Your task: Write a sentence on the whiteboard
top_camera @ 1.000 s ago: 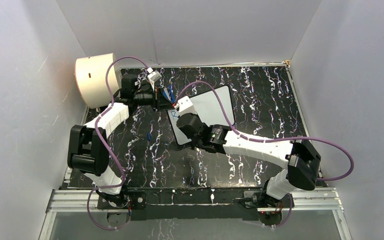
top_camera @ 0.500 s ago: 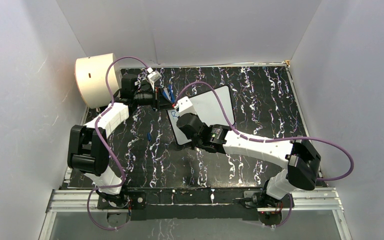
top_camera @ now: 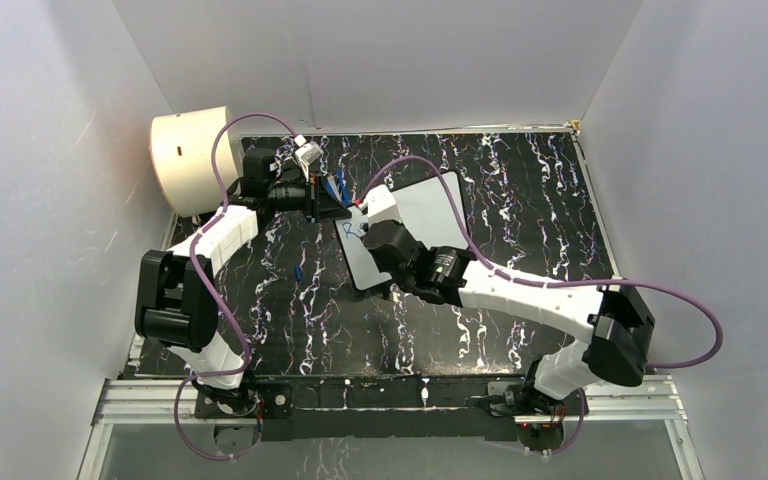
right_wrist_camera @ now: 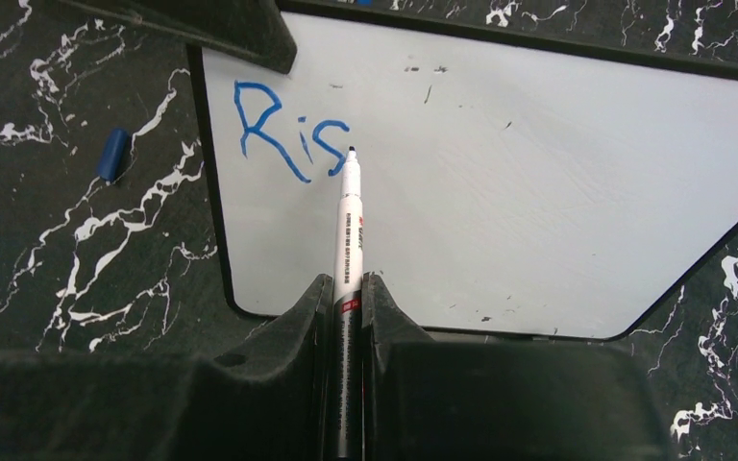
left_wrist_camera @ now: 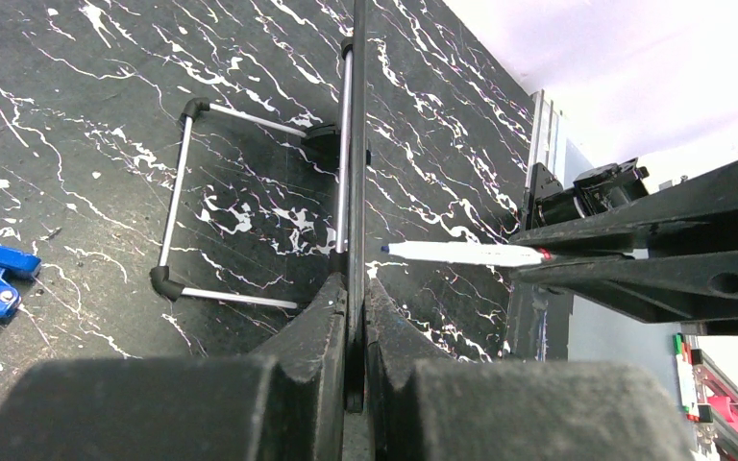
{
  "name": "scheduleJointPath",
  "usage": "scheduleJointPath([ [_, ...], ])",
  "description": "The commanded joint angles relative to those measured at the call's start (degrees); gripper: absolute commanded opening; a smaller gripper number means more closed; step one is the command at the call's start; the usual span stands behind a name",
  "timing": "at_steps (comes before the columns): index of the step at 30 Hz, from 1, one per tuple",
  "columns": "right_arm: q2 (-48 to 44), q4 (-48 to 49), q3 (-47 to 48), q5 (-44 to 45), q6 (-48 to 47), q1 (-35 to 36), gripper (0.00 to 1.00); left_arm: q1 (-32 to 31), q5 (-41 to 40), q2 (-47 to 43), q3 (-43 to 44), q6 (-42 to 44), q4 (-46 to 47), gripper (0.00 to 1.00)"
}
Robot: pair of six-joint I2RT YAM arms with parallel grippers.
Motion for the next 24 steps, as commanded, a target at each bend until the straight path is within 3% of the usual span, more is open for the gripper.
scheduleJointPath([
  [1, -2.32, 3.30, 0.03, 0.83, 0.06, -0.63, 0.00, -0.26, 0.69, -3.32, 0.26, 0.15, -0.66, 0.00],
  [24, 1.56, 2.96, 1.05, -1.17, 0.39, -2.14, 0.00, -0.27, 0.93, -3.29, 0.28, 0.19, -0.66, 0.00],
])
